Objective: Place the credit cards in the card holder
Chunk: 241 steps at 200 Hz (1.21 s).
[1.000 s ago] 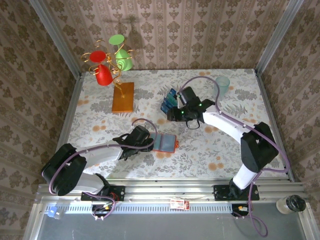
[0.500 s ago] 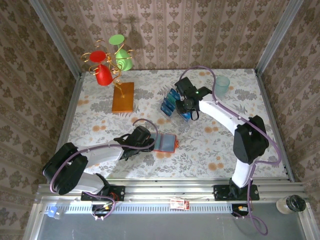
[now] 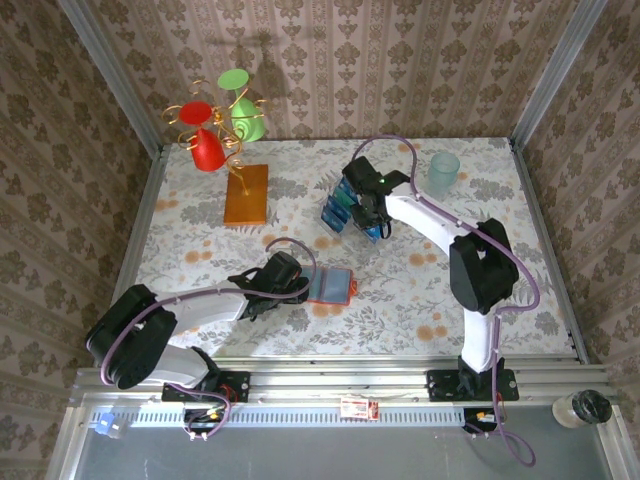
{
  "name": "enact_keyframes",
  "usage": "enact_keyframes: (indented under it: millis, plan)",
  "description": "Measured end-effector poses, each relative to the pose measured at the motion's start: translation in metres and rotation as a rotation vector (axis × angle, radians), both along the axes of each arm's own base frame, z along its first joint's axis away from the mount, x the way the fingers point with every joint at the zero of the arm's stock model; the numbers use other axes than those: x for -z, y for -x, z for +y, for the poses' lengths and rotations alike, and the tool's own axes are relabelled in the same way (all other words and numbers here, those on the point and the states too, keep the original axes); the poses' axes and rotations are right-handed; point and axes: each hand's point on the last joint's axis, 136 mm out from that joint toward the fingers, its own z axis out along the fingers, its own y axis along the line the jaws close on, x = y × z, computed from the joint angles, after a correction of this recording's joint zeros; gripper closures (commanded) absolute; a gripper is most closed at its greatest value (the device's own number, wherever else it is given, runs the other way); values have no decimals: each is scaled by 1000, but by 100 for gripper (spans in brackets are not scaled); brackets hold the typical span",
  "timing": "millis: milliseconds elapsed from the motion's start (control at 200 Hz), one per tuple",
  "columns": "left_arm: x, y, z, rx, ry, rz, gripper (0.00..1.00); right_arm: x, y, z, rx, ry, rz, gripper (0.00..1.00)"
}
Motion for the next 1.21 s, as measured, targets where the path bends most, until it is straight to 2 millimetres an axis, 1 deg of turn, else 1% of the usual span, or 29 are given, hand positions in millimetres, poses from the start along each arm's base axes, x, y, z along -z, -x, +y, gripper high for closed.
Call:
enact_keyframes:
  millis: [135,230,295,655,795,900,1000,1105,1205]
  plan:
    - [2,1,-1,2,-5,6,24,6,1,1,-10,6,17,71]
    - [3,2,-1,0,-5,8,24,6,2,2,-16,1,21,76]
    - [3,2,-1,0,-5,8,24,7,2,3,-19,-6,25,78]
    - [5,2,-1,0,-9,12,24,3,3,10,-73,-25,30,92]
    - [5,3,-1,2,-12,9,24,-4,4,13,-104,-40,23,95]
    - [5,3,-1,2,-13,8,24,-12,4,14,-113,-51,6,99]
    - [5,3,-1,1,-14,8,24,-21,5,15,-116,-64,-10,100]
    - [5,3,-1,-1,-14,7,24,-32,7,18,-124,-96,-25,100]
    - [4,4,-2,-1,-16,4,24,-48,10,25,-128,-162,-49,100]
